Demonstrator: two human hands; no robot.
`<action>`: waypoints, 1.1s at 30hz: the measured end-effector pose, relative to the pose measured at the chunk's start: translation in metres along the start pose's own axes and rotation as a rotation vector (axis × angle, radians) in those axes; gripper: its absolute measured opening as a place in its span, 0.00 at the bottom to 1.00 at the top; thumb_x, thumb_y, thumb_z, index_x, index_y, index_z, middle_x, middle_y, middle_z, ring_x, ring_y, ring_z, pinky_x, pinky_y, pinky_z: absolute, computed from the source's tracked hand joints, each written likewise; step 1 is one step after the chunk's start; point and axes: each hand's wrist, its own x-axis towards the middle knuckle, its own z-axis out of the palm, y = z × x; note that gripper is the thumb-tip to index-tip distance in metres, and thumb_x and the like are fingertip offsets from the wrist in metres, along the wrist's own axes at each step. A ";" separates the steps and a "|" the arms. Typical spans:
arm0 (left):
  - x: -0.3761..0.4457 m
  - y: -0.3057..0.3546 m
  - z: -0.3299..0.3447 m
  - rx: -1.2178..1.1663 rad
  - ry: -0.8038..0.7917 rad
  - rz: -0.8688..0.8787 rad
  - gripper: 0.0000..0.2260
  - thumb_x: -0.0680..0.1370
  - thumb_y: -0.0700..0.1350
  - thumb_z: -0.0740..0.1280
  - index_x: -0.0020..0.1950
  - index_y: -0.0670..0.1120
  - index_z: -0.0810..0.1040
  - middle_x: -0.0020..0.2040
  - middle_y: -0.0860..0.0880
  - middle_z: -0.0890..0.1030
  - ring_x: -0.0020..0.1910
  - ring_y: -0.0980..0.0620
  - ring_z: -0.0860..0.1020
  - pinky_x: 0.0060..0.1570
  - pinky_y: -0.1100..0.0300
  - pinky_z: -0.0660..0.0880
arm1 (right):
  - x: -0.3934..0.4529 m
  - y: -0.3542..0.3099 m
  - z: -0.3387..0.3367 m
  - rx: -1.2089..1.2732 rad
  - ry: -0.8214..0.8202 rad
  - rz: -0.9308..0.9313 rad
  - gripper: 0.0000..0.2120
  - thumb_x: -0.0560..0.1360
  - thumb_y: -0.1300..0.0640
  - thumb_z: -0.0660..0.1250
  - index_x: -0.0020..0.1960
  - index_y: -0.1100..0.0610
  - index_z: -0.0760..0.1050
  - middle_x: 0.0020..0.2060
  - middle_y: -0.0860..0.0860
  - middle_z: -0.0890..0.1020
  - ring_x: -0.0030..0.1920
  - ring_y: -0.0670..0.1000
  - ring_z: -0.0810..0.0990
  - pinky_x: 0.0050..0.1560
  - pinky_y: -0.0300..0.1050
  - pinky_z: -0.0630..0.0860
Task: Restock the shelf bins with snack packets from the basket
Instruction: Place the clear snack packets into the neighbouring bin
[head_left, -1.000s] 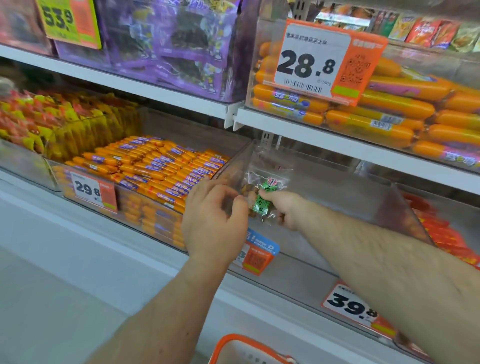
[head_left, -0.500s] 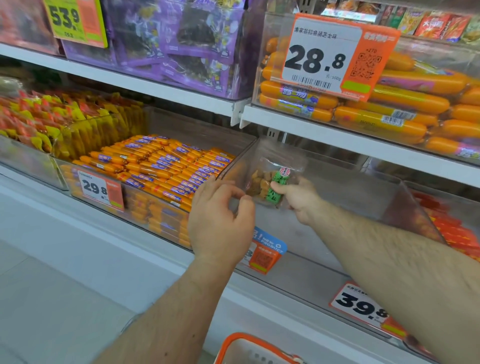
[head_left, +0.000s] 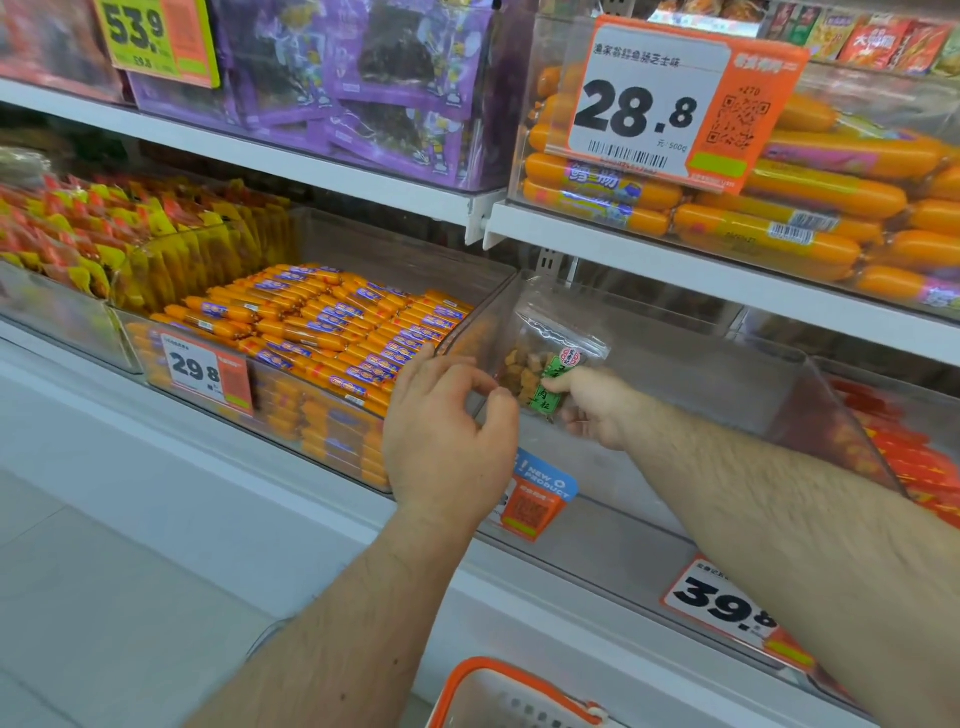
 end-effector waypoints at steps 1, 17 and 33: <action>0.000 0.001 0.000 0.004 -0.004 -0.008 0.13 0.71 0.53 0.59 0.39 0.48 0.80 0.49 0.53 0.81 0.61 0.58 0.68 0.65 0.64 0.59 | 0.000 -0.001 0.000 0.006 -0.014 0.004 0.10 0.74 0.54 0.71 0.54 0.55 0.79 0.43 0.53 0.78 0.34 0.48 0.70 0.32 0.42 0.71; 0.001 0.006 -0.004 0.035 -0.063 -0.053 0.09 0.71 0.50 0.62 0.42 0.50 0.80 0.53 0.55 0.80 0.68 0.53 0.67 0.66 0.64 0.57 | -0.012 -0.002 -0.011 0.000 0.028 0.090 0.12 0.72 0.54 0.72 0.52 0.54 0.72 0.47 0.51 0.76 0.38 0.48 0.76 0.38 0.44 0.75; -0.003 0.013 -0.003 0.058 -0.111 -0.048 0.16 0.68 0.53 0.60 0.46 0.49 0.82 0.56 0.52 0.82 0.75 0.48 0.61 0.71 0.56 0.57 | -0.034 -0.008 -0.016 0.050 0.060 -0.014 0.24 0.80 0.42 0.62 0.65 0.60 0.73 0.50 0.55 0.82 0.45 0.54 0.84 0.38 0.45 0.78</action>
